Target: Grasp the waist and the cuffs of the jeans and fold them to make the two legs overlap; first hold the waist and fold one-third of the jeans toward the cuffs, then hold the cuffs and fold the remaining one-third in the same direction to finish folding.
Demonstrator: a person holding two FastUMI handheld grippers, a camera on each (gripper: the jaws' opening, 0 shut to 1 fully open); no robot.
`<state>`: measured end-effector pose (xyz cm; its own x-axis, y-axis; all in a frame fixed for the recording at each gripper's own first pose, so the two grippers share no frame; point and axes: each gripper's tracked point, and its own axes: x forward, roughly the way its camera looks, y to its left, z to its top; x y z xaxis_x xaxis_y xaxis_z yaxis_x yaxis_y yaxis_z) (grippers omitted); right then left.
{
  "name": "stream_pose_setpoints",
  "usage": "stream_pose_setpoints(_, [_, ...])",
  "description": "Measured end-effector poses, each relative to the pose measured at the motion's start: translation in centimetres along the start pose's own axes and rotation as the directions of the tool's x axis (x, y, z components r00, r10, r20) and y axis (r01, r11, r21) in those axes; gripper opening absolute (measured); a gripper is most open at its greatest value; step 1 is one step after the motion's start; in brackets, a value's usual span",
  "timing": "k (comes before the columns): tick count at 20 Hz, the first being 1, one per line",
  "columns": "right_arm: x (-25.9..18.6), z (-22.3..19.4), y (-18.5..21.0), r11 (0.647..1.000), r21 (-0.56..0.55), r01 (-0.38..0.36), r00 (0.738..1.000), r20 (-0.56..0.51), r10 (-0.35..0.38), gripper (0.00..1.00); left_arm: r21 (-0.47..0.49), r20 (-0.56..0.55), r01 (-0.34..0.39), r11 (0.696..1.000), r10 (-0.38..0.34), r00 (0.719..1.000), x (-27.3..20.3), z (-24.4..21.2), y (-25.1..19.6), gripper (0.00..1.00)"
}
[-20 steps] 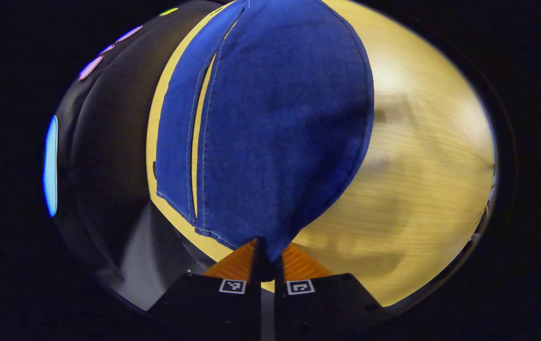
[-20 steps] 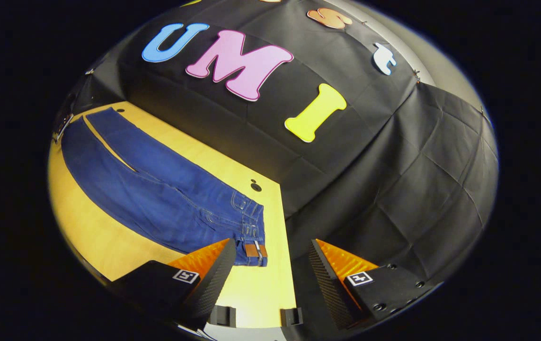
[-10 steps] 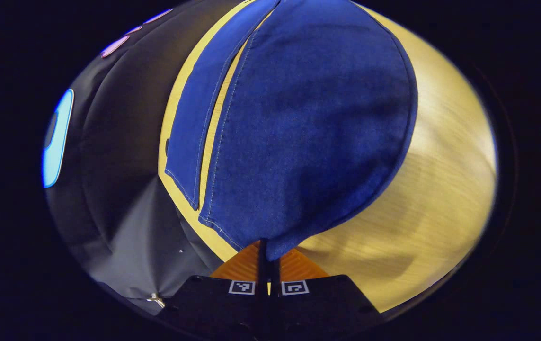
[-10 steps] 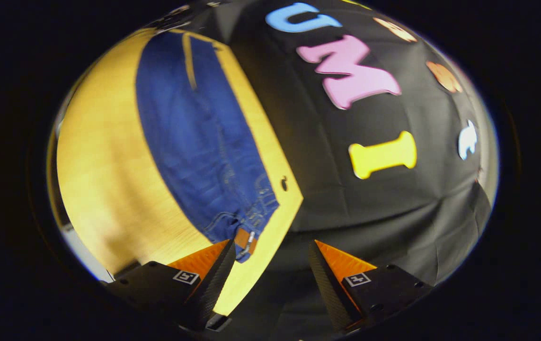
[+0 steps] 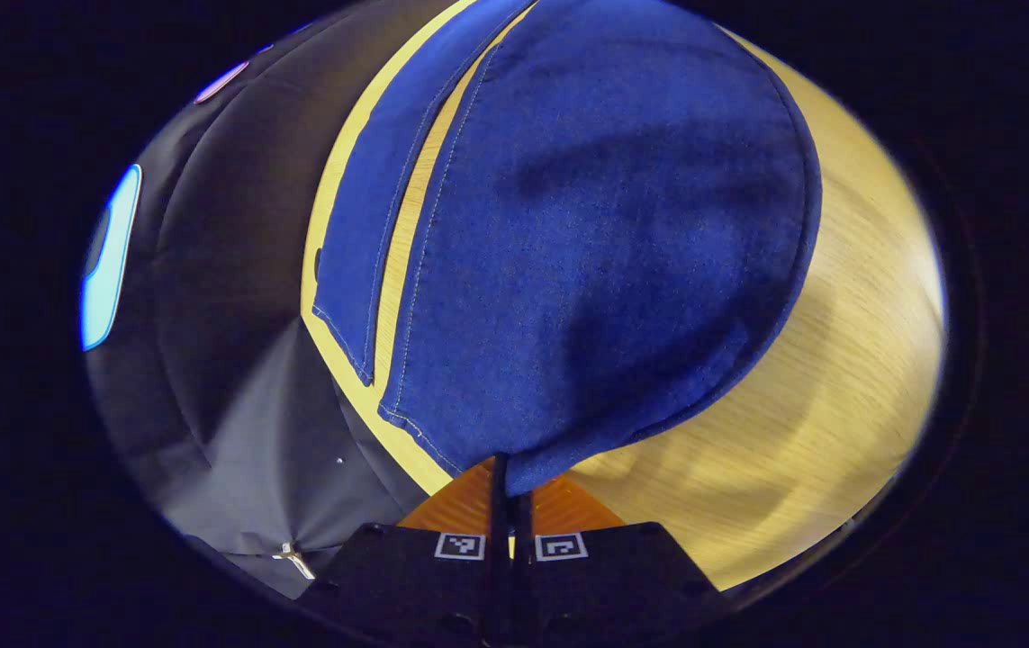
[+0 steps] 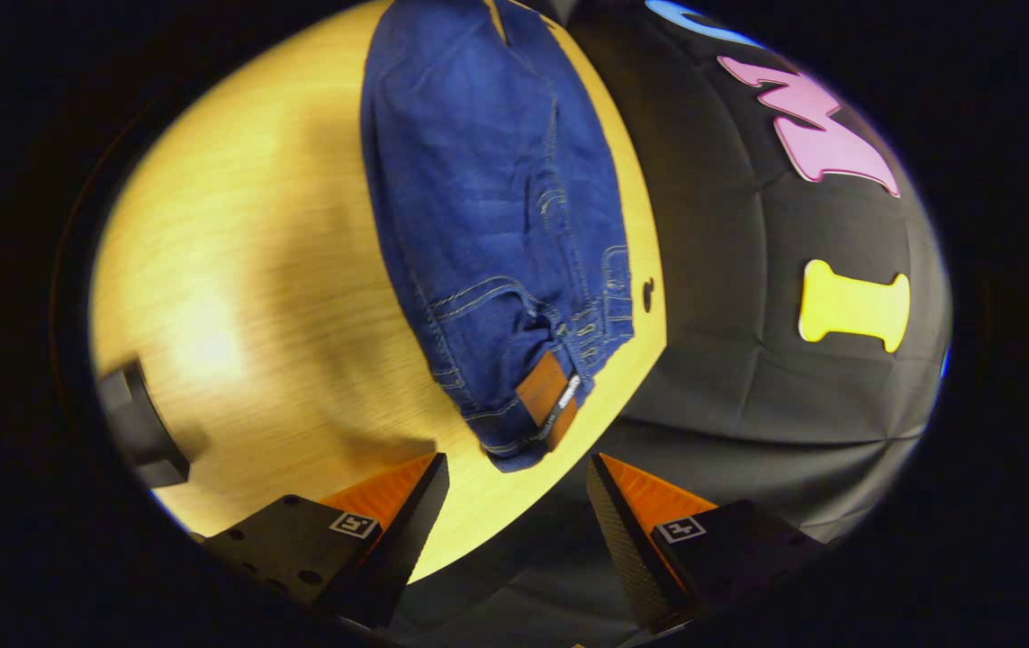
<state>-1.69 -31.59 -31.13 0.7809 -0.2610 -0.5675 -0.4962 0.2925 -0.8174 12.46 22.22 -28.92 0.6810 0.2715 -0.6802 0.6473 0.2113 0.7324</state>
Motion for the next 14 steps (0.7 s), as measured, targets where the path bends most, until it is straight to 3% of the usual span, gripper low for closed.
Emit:
stream_pose_setpoints(5, [2.1, 3.8, -1.3, 0.989, -0.129, 0.068, 0.991, 0.126, -0.051, 0.94, 0.025, -0.011, 0.033, 0.999, -0.032, 0.999, 0.0, -0.1, -0.2, 0.06])
stream_pose_setpoints(7, [2.4, 3.6, -0.1, 0.99, -0.141, 0.023, 0.993, 0.121, -0.006, 0.89, 0.027, -0.015, 0.033, 0.999, -0.032, 0.999, 0.1, -0.1, -0.2, 0.02])
stream_pose_setpoints(9, [2.7, 3.8, 0.4, 0.99, -0.138, -0.007, 0.993, 0.12, 0.024, 0.58, 0.031, -0.015, 0.02, 0.999, -0.019, 1.0, 0.2, -0.1, -0.1, 0.1])
stream_pose_setpoints(10, [3.2, 3.7, 0.5, 0.992, -0.124, -0.027, 0.994, 0.106, 0.04, 0.39, 0.036, -0.016, 0.012, 0.999, -0.011, 1.0, 0.1, -0.1, -0.1, 0.06])
stream_pose_setpoints(11, [3.1, 3.7, 0.3, 0.994, -0.102, -0.033, 0.994, 0.102, 0.043, 0.48, 0.038, -0.016, 0.006, 0.999, -0.005, 1.0, 0.1, -0.1, -0.1, 0.06])
stream_pose_setpoints(12, [3.2, 3.6, 0.4, 0.996, -0.071, -0.051, 0.994, 0.093, 0.058, 0.19, 0.037, -0.015, 0.002, 0.999, -0.001, 1.0, 0.2, -0.2, -0.1, 0.06])
stream_pose_setpoints(14, [3.2, 3.7, 0.6, 0.996, -0.02, -0.082, 0.993, 0.087, 0.084, 0.2, 0.035, -0.015, 0.002, 0.999, -0.002, 1.0, 0.2, -0.1, -0.1, 0.06])
